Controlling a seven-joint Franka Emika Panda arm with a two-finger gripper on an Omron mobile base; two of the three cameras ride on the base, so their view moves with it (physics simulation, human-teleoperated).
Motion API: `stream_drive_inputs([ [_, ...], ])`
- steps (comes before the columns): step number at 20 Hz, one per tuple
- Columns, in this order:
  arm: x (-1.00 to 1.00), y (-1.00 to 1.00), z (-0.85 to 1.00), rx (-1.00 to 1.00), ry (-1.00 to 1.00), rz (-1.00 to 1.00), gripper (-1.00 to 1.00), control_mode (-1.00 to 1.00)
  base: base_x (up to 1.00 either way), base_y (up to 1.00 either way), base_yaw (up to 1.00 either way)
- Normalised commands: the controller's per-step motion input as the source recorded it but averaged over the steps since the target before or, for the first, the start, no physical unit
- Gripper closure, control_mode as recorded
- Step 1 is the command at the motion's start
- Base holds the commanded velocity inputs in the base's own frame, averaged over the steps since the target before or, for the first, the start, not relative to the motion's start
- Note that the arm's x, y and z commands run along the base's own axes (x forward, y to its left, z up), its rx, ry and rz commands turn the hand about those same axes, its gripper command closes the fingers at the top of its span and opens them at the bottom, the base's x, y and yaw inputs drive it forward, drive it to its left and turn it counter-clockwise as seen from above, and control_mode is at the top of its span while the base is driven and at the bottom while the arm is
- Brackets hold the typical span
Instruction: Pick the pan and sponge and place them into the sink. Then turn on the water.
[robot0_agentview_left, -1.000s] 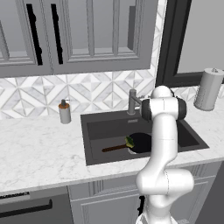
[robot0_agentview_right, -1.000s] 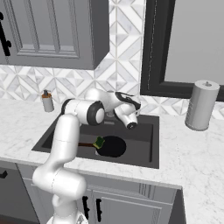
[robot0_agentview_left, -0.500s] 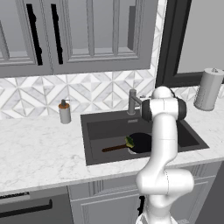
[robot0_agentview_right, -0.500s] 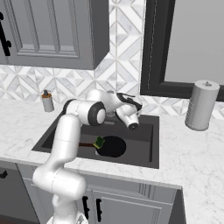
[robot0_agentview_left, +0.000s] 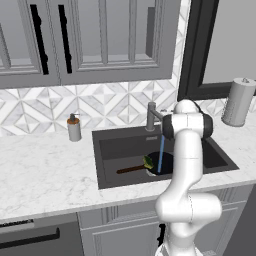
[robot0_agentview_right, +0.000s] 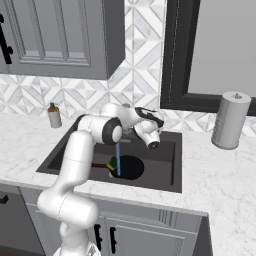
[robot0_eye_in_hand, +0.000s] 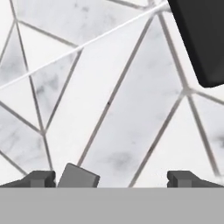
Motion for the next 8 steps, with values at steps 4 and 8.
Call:
stream_drive_inputs([
  [4, 0.00, -0.72, -0.04, 0.06, 0.00, 0.00, -1.00, -1.00, 0.00, 0.00, 0.00],
  [8, 0.00, -0.63, -0.02, 0.05, 0.00, 0.00, -1.00, -1.00, 0.00, 0.00, 0.00],
])
